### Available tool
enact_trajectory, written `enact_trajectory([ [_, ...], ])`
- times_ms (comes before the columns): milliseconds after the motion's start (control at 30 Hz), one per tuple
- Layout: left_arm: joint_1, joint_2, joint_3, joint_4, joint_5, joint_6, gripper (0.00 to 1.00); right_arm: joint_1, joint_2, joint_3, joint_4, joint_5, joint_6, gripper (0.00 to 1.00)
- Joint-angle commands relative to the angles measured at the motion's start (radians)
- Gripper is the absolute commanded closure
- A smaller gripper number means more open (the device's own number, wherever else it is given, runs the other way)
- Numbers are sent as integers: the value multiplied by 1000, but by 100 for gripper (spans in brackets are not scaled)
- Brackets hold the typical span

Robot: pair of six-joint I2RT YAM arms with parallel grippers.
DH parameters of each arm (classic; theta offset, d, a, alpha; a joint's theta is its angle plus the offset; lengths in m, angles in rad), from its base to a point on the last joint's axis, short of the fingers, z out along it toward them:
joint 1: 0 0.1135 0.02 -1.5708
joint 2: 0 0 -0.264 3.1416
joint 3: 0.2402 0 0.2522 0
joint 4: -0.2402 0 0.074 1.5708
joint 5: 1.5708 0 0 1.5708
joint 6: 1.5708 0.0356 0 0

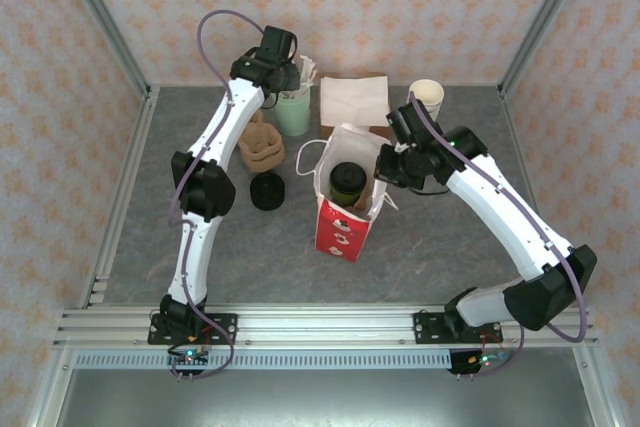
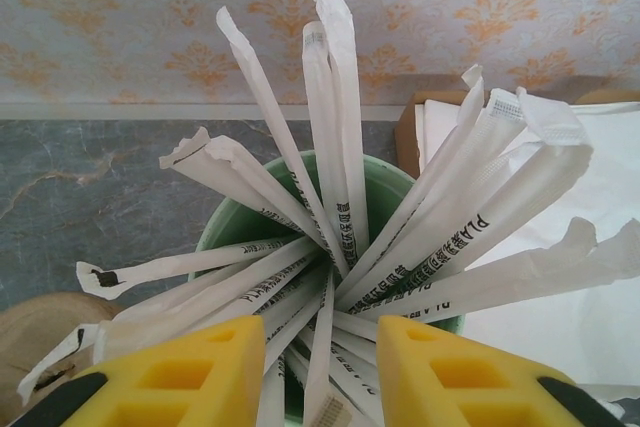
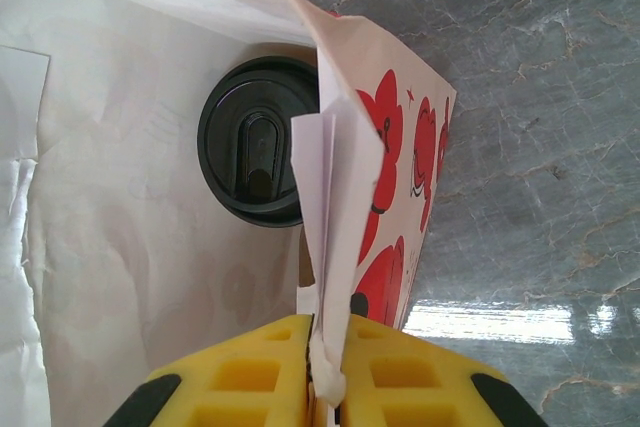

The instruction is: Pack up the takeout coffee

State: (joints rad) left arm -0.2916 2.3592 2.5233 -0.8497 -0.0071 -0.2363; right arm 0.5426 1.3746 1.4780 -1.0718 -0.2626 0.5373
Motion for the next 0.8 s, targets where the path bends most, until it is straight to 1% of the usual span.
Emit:
enact_trajectory([
  [0, 7, 22, -10, -22, -8, 13, 65, -5, -24, -16, -3, -1, -11, 85],
  [133, 8, 26, -13, -18, -27, 7, 65, -7, -22, -18, -2, -4, -13, 84],
  [533, 8, 53, -5, -7, -41, -14, 70, -12, -26, -18, -1, -6, -13, 84],
  [700, 7, 57, 14, -5, -37, -15, 76, -12, -26, -24, 3, -10, -13, 83],
  [767, 8, 56, 28, -8, -39, -11, 77, -11, -28, -30, 7, -13, -10, 83],
])
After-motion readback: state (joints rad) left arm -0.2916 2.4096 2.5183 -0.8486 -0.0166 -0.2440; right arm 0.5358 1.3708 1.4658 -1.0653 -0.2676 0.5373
